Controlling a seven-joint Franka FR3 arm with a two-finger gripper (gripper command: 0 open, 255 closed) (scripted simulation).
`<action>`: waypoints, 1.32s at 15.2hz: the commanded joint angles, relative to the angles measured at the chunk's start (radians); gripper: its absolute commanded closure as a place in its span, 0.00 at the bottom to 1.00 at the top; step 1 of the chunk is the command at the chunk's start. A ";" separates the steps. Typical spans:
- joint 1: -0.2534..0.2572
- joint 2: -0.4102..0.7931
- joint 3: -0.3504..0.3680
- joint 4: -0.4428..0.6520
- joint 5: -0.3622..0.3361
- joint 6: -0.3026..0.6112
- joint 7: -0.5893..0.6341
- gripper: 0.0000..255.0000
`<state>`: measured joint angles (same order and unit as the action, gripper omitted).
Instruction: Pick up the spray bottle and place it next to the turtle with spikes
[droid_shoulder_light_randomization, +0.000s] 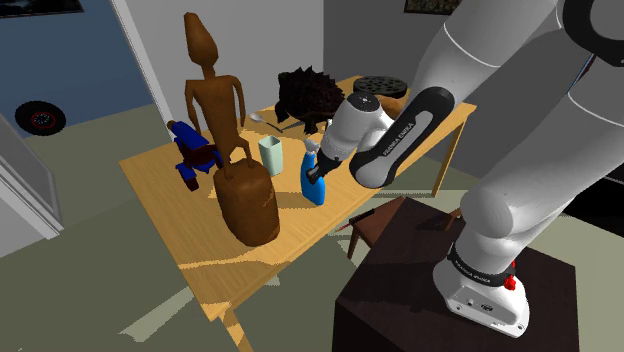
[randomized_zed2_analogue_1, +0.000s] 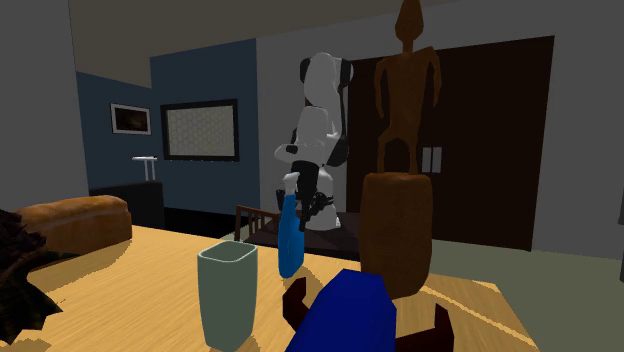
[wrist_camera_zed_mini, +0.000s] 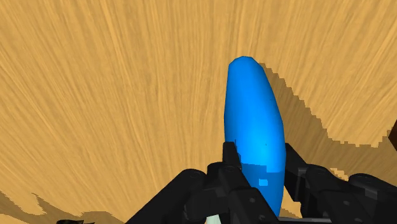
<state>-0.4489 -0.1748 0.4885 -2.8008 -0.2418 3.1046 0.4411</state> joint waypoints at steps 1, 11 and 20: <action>0.000 0.000 0.000 0.000 0.000 0.000 0.000 1.00; 0.208 -0.119 -0.174 0.015 0.165 -0.143 -0.137 1.00; 0.276 -0.234 -0.236 0.059 0.227 -0.303 -0.196 1.00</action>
<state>-0.1785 -0.3954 0.2609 -2.7472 -0.0204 2.8205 0.2534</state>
